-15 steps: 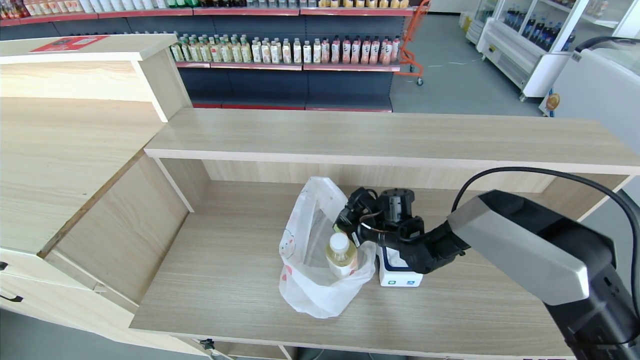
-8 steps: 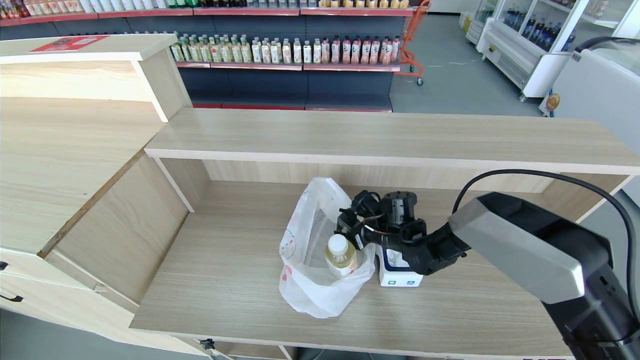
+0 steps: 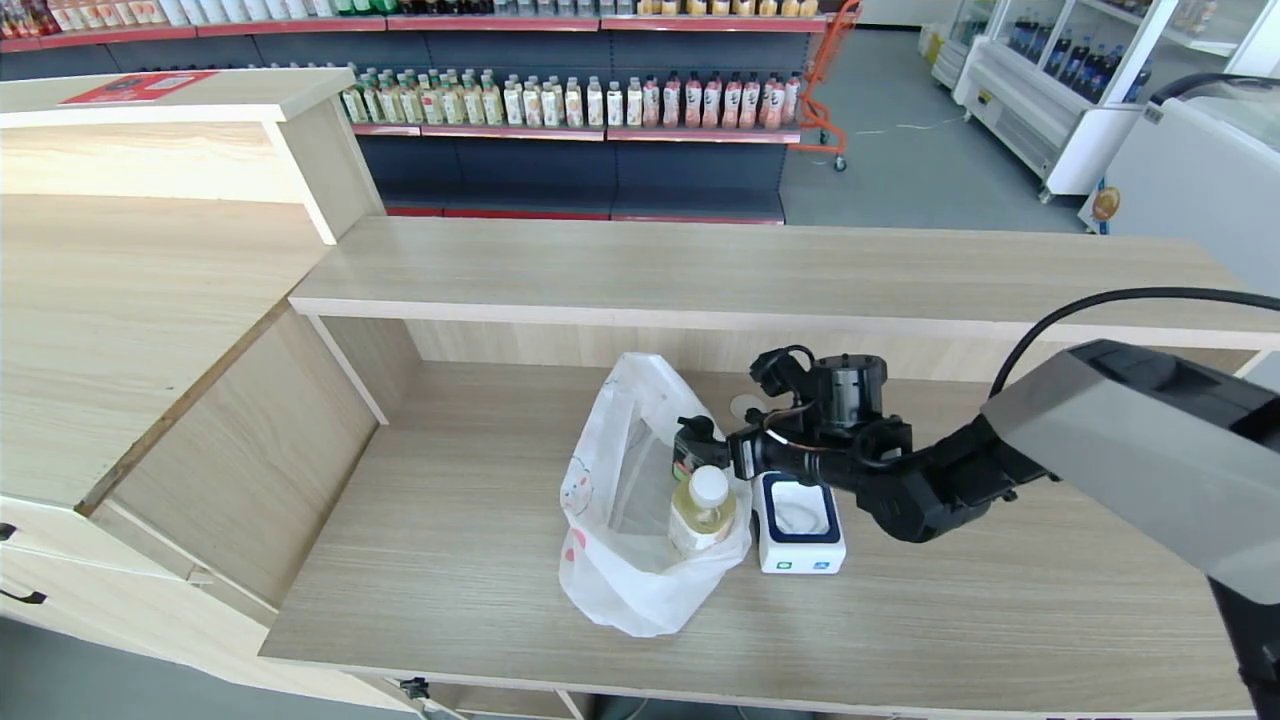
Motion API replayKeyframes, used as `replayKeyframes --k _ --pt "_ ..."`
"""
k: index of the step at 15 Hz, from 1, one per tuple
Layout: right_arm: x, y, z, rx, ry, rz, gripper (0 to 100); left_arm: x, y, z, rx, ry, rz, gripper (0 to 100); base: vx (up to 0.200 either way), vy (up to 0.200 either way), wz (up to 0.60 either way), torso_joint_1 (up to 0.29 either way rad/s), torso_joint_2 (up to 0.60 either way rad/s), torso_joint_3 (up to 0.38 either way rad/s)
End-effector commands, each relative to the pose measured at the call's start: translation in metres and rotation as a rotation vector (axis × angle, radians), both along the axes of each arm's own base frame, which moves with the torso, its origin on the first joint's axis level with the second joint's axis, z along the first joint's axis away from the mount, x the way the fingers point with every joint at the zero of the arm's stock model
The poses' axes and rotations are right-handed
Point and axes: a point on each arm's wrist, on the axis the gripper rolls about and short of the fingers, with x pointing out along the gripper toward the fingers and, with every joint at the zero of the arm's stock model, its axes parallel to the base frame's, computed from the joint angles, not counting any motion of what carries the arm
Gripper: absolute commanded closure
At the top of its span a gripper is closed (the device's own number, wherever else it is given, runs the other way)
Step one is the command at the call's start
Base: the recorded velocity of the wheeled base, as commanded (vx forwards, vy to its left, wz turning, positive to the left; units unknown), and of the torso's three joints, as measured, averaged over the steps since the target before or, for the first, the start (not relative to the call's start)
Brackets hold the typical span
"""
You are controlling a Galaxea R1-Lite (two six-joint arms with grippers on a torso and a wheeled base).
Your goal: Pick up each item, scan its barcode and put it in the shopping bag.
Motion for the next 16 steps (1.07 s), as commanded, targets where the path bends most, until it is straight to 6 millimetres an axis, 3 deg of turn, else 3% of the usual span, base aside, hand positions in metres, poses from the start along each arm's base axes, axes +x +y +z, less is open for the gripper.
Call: replayKeyframes --k 1,3,4,7,9,10,11,13,14,16 --pt "-0.047 -0.038 0.048 0.032 -0.011 -0.043 0 0.0 0.0 0.0 0.0 -0.001 0.0 0 0.0 0.0 0.0 0.0 0.0 0.0" --pt "-0.079 -0.058 0.073 0.071 -0.015 -0.06 0 0.0 0.0 0.0 0.0 -0.001 0.0 0 0.0 0.0 0.0 0.0 0.0 0.0" --pt "-0.115 -0.085 0.092 0.092 -0.022 -0.106 0 0.0 0.0 0.0 0.0 -0.001 0.0 0 0.0 0.0 0.0 0.0 0.0 0.0" --pt "-0.194 -0.132 0.106 0.086 -0.024 -0.213 0 0.0 0.0 0.0 0.0 -0.001 0.0 0 0.0 0.0 0.0 0.0 0.0 0.0" --pt "-0.252 -0.153 0.098 0.083 -0.057 -0.296 0 0.0 0.0 0.0 0.0 -0.001 0.0 0 0.0 0.0 0.0 0.0 0.0 0.0" --pt "-0.27 -0.157 0.093 0.077 -0.057 -0.324 0 0.0 0.0 0.0 0.0 -0.001 0.0 0 0.0 0.0 0.0 0.0 0.0 0.0" --pt "-0.311 -0.167 0.086 0.058 -0.074 -0.427 0 0.0 0.0 0.0 0.0 -0.001 0.0 0 0.0 0.0 0.0 0.0 0.0 0.0" --pt "-0.363 -0.18 0.068 0.038 -0.087 -0.563 0 0.0 0.0 0.0 0.0 -0.001 0.0 0 0.0 0.0 0.0 0.0 0.0 0.0" --pt "-0.383 -0.183 0.054 0.041 -0.107 -0.598 0 0.0 0.0 0.0 0.0 -0.001 0.0 0 0.0 0.0 0.0 0.0 0.0 0.0" --pt "-0.405 -0.184 0.024 0.049 -0.177 -0.619 0 0.0 0.0 0.0 0.0 -0.001 0.0 0 0.0 0.0 0.0 0.0 0.0 0.0"
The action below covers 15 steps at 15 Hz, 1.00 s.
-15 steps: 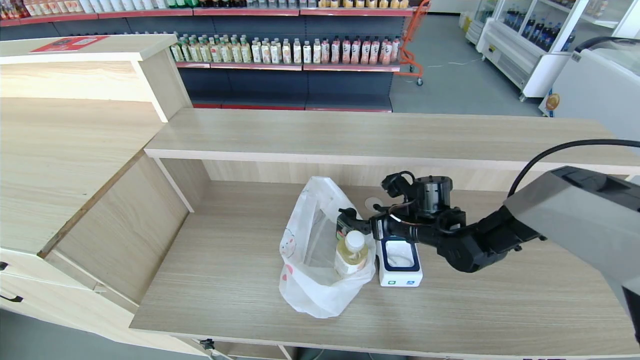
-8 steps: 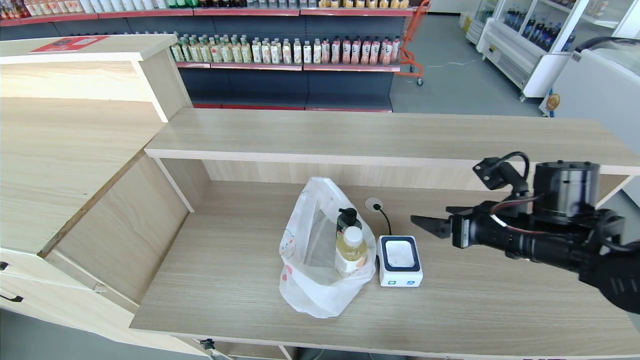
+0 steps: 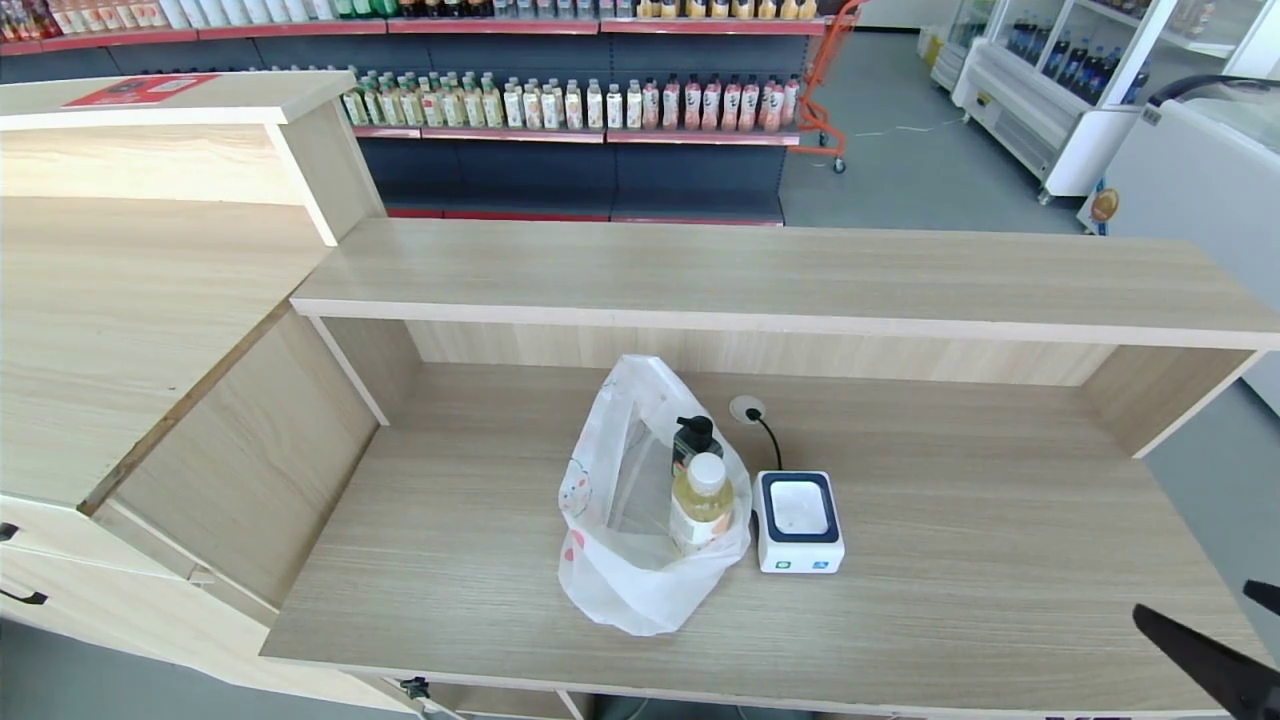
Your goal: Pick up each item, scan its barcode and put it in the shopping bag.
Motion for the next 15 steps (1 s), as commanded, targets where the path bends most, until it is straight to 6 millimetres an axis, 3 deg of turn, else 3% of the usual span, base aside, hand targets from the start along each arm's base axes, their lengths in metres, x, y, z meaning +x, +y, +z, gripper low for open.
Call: replayKeyframes --k 1,2,11,12,15 --pt "-0.069 -0.008 -0.069 -0.05 -0.16 -0.147 0 0.0 0.0 0.0 -0.002 -0.001 0.0 0 0.0 0.0 0.0 0.0 0.0 0.0" --pt "-0.076 -0.009 -0.077 -0.05 -0.173 -0.152 0 0.0 0.0 0.0 0.0 -0.001 0.0 0 0.0 0.0 0.0 0.0 0.0 0.0" --pt "-0.08 -0.009 -0.079 -0.047 -0.231 -0.168 0 0.0 0.0 0.0 0.0 -0.001 0.0 0 0.0 0.0 0.0 0.0 0.0 0.0" --pt "-0.08 -0.009 -0.079 -0.046 -0.231 -0.17 100 0.0 0.0 0.0 0.0 -0.001 0.0 0 0.0 0.0 0.0 0.0 0.0 0.0" --pt "-0.081 -0.009 -0.078 -0.037 -0.23 -0.171 100 0.0 0.0 0.0 0.0 -0.001 0.0 0 0.0 0.0 0.0 0.0 0.0 0.0"
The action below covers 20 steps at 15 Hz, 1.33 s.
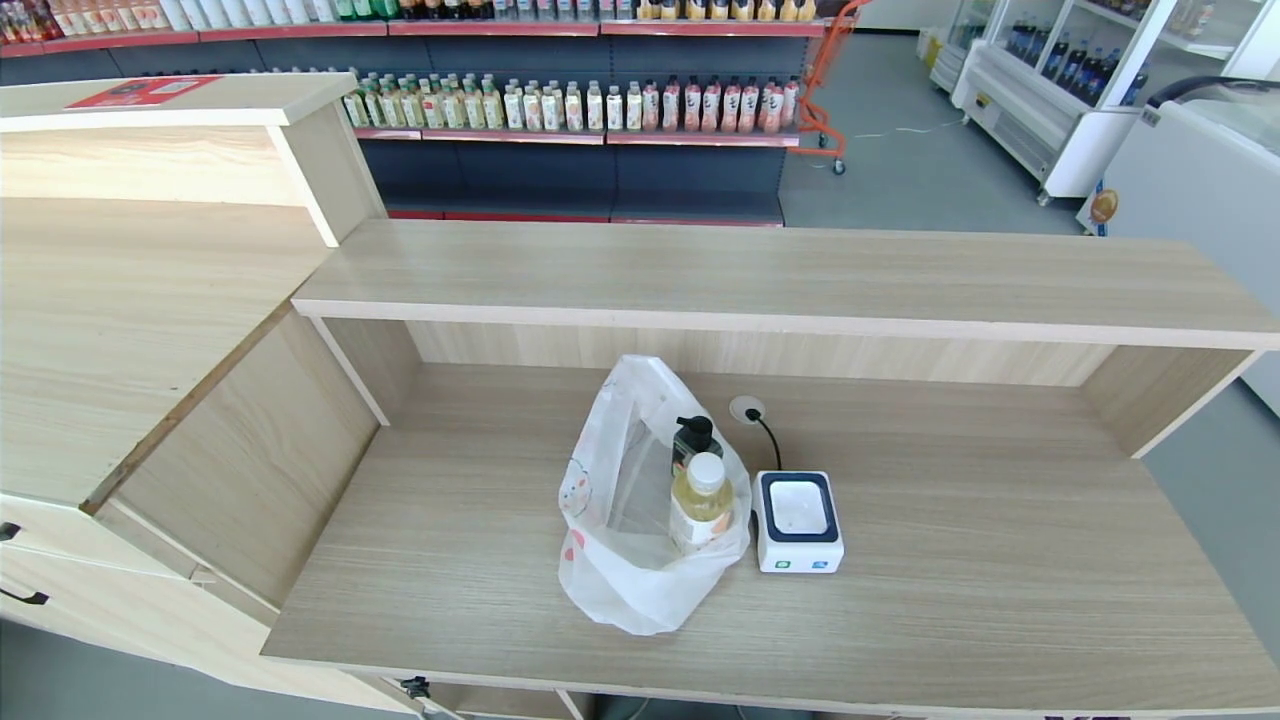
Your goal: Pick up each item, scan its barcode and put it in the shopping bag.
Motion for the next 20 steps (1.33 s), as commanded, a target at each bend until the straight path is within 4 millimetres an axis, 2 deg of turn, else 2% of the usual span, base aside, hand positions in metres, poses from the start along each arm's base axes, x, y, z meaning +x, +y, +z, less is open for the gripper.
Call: replayKeyframes --k 1,6,17,20 --pt "0.0004 0.0 -0.0003 0.002 0.006 0.001 100 0.0 0.0 0.0 0.0 -0.001 0.0 0 0.0 0.0 0.0 0.0 0.0 0.0" --pt "0.0004 0.0 -0.0003 0.028 0.006 0.001 100 0.0 0.0 0.0 -0.002 -0.001 0.0 0 0.0 0.0 0.0 0.0 0.0 0.0" --pt "0.0002 0.0 0.0001 0.028 0.004 0.001 100 0.0 0.0 0.0 -0.002 -0.001 0.0 0 0.0 -0.2 0.0 0.005 0.0 0.003" --pt "0.0004 0.0 -0.0003 0.028 0.006 0.001 100 0.0 0.0 0.0 0.003 -0.001 -0.002 0 0.0 0.0 0.0 0.0 0.0 0.0"
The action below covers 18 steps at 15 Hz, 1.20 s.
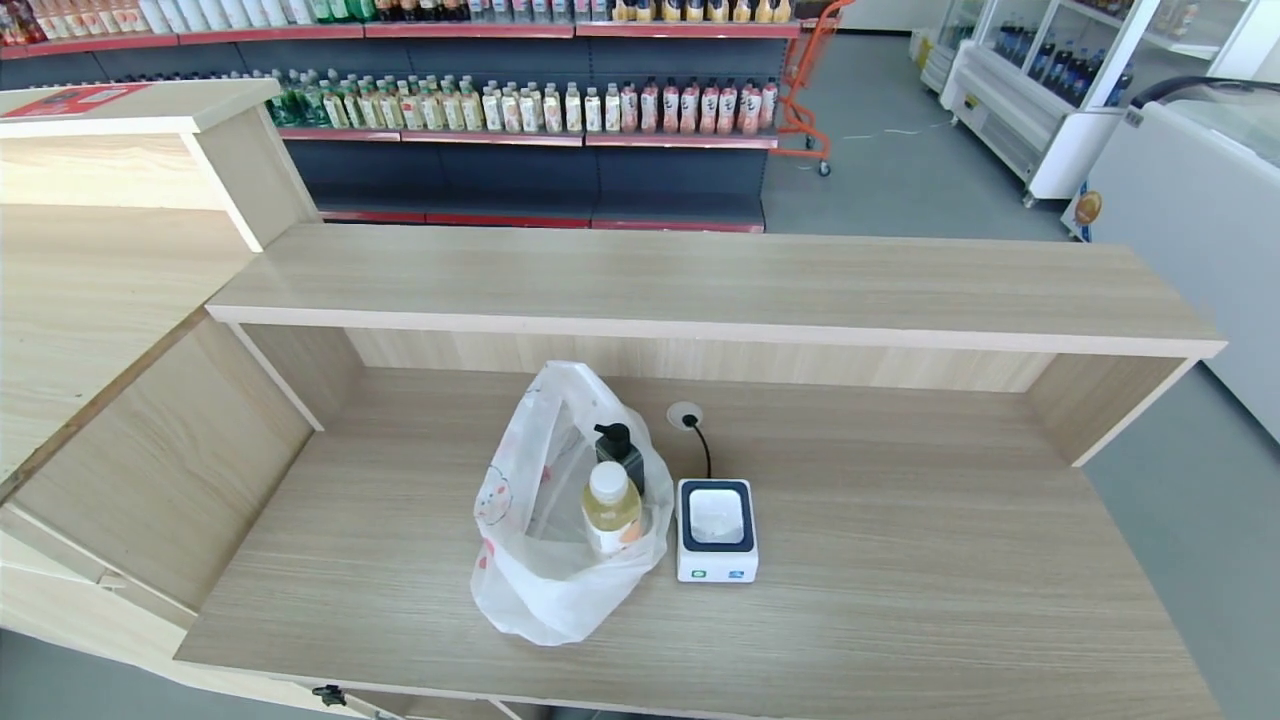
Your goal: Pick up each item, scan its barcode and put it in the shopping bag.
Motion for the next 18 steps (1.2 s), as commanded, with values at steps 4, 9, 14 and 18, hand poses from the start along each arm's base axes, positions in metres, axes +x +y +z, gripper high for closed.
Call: replayKeyframes --k 4,9,14,18 --pt "0.0002 0.0 0.0004 0.0 0.003 0.001 100 0.0 0.0 0.0 -0.003 -0.001 0.0 0 0.2 0.0 0.0 0.002 0.0 0.001" --pt "0.0002 0.0 0.0004 0.0 0.003 0.001 100 0.0 0.0 0.0 -0.003 -0.001 0.001 0 0.12 0.0 0.0 0.0 0.0 0.0" --pt "0.0003 0.0 0.0 0.0 0.004 0.001 100 0.0 0.0 0.0 -0.003 -0.001 0.001 0 0.0 0.0 0.0 0.0 0.0 0.0" --pt "0.0003 0.0 0.0 0.0 0.004 0.001 100 0.0 0.0 0.0 -0.003 -0.001 0.001 0 0.0 0.0 0.0 0.0 0.0 0.0"
